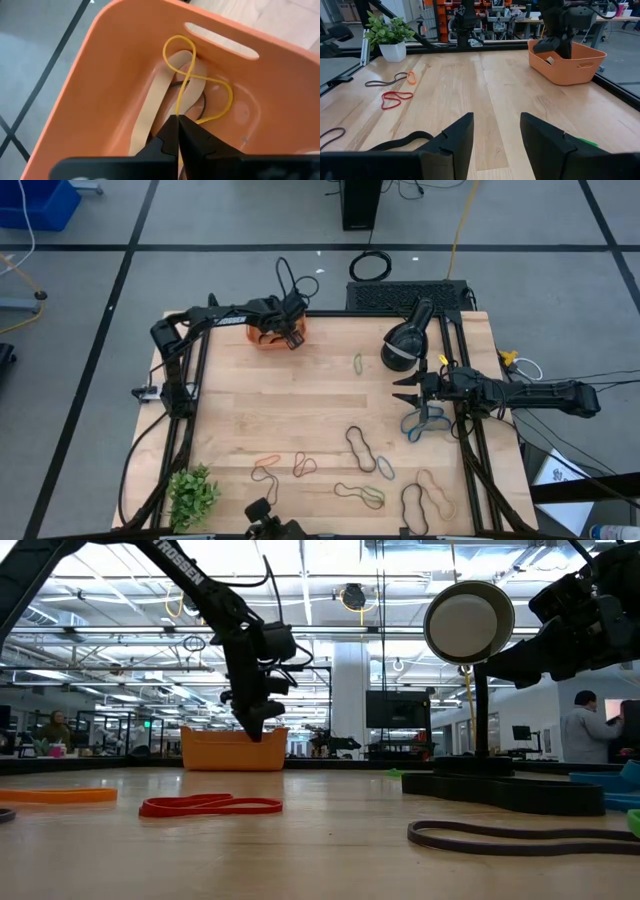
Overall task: Pick and place rubber bands into bin
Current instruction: Put the yellow rubber band into the orange container, then put the top green rubber band into the orange container
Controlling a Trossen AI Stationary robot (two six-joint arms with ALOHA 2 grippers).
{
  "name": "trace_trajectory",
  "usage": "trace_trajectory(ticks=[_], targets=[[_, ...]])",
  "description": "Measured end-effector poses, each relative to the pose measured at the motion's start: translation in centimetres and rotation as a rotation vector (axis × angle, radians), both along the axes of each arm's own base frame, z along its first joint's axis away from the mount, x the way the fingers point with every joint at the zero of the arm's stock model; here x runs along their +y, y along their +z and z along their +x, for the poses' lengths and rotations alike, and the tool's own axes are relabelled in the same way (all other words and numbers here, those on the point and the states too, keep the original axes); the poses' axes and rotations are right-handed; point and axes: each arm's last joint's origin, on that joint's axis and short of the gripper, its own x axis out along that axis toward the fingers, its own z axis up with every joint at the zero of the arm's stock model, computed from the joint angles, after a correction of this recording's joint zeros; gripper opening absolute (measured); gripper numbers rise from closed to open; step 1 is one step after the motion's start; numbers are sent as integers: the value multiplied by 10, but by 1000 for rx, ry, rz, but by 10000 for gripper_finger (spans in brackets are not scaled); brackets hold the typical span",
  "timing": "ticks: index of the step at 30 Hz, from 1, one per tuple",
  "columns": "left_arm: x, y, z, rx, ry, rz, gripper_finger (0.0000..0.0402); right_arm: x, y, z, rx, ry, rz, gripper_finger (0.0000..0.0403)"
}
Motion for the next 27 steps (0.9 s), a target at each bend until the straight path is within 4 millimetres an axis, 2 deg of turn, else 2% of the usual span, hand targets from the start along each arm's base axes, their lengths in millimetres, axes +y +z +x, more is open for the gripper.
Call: trace_trajectory(ticks=[5, 16, 22, 27], targets=[[0, 0, 0, -1, 2, 1, 9, 0, 0, 0, 0, 0, 0, 155], [-1, 0, 1, -15, 26, -3, 73, 0, 0, 0, 0, 0, 0, 155], [-1, 1, 1, -16, 27, -3, 124, 0, 0, 0, 0, 0, 0, 155], [-4, 23, -3, -74, 28, 26, 151, 0, 0, 0, 0, 0, 0, 155]])
